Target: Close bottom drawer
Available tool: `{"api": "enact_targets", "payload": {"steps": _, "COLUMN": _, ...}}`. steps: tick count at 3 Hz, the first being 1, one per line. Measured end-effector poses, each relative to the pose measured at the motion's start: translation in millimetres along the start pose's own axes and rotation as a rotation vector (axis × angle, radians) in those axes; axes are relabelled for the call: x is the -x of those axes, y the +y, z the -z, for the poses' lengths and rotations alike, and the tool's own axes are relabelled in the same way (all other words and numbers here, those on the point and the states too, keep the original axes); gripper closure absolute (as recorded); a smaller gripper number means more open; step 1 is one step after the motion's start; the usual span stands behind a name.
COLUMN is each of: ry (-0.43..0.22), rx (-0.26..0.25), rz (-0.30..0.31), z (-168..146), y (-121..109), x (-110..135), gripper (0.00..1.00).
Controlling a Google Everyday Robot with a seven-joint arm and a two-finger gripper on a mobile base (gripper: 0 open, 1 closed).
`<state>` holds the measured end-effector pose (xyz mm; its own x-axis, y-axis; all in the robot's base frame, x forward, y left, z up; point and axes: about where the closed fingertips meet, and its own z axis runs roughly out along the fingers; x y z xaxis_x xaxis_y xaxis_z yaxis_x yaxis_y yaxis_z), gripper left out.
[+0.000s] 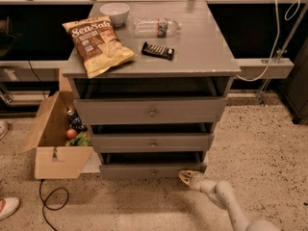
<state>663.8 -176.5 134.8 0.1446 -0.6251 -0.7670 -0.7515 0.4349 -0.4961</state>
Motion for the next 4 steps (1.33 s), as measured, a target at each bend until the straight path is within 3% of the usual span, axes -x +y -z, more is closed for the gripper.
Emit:
{"api": "enact_targets", "payload": {"steps": 2, "ry": -0.021, "rx": -0.066, "rz": -0.004, "z": -7.5, "y": -32.2, "x": -9.0, "gripper": 1.0}}
{"api": "enact_targets", "payload": {"steps": 4, "ry": -0.02, "rx": -0.087, "rz": -0.006, "z": -3.4, "y": -39.4, "x": -12.8, "gripper": 1.0}}
